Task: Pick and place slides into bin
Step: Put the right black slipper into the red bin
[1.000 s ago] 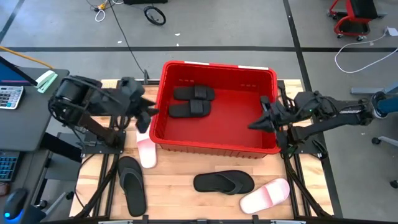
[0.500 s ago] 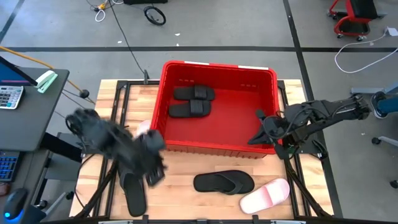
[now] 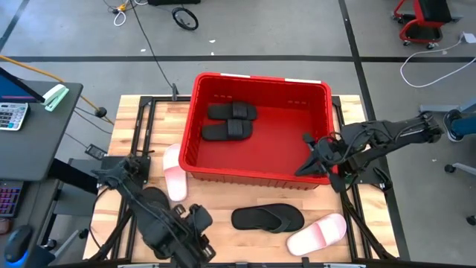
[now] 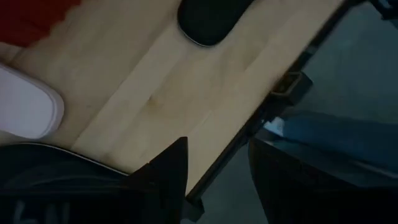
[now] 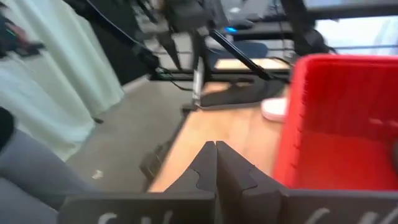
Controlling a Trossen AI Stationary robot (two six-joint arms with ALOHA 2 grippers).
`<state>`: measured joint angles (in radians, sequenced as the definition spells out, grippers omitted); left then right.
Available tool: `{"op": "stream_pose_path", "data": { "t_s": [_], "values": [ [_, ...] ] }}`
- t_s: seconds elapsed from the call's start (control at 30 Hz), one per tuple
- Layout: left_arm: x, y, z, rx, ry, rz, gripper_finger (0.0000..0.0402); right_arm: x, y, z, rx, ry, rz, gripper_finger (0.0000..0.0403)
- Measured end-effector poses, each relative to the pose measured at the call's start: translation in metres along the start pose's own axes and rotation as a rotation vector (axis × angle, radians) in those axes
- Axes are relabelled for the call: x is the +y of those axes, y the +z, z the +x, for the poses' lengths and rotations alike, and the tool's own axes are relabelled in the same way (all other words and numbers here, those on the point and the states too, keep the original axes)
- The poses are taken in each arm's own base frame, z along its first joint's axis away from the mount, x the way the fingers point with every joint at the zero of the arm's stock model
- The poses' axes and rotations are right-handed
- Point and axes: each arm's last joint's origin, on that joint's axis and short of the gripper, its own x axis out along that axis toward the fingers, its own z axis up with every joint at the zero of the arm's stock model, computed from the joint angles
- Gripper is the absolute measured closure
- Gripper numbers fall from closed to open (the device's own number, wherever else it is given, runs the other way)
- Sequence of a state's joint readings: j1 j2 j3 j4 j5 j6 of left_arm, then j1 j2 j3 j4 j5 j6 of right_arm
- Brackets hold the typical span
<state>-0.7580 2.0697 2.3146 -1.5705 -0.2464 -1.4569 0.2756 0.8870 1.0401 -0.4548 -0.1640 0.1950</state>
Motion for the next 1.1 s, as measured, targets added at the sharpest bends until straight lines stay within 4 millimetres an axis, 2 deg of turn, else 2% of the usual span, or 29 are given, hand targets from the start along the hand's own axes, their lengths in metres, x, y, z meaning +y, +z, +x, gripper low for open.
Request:
{"op": "stream_pose_path", "data": {
  "t_s": [0.17, 0.37, 0.6, 0.73, 0.83, 0.97, 1.1],
  "values": [
    [-0.007, 0.002, 0.02, -0.044, 0.044, -0.085, 0.023, 0.006, 0.002, 0.018, 0.003, 0.097, 0.01, 0.0394],
    [-0.012, 0.004, 0.04, -0.041, 0.09, -0.277, 0.023, 0.02, 0.007, 0.051, -0.078, 0.197, -0.058, 0.0354],
    [-0.018, -0.016, 0.051, 0.044, 0.125, -0.363, 0.023, 0.046, 0.01, 0.083, -0.187, 0.332, -0.048, 0.0292],
    [-0.026, -0.031, 0.066, 0.032, 0.137, -0.389, 0.023, 0.062, 0.005, 0.088, -0.175, 0.387, 0.026, 0.0274],
    [-0.038, -0.034, 0.078, 0.029, 0.06, -0.402, 0.023, 0.075, -0.001, 0.088, -0.118, 0.427, 0.112, 0.0272],
    [-0.058, -0.031, 0.096, -0.002, -0.089, -0.331, 0.023, 0.09, -0.011, 0.085, -0.027, 0.475, 0.183, 0.0276],
    [-0.069, -0.019, 0.112, -0.109, -0.159, -0.295, 0.023, 0.104, -0.024, 0.084, 0.086, 0.497, 0.246, 0.0277]
  ]
}}
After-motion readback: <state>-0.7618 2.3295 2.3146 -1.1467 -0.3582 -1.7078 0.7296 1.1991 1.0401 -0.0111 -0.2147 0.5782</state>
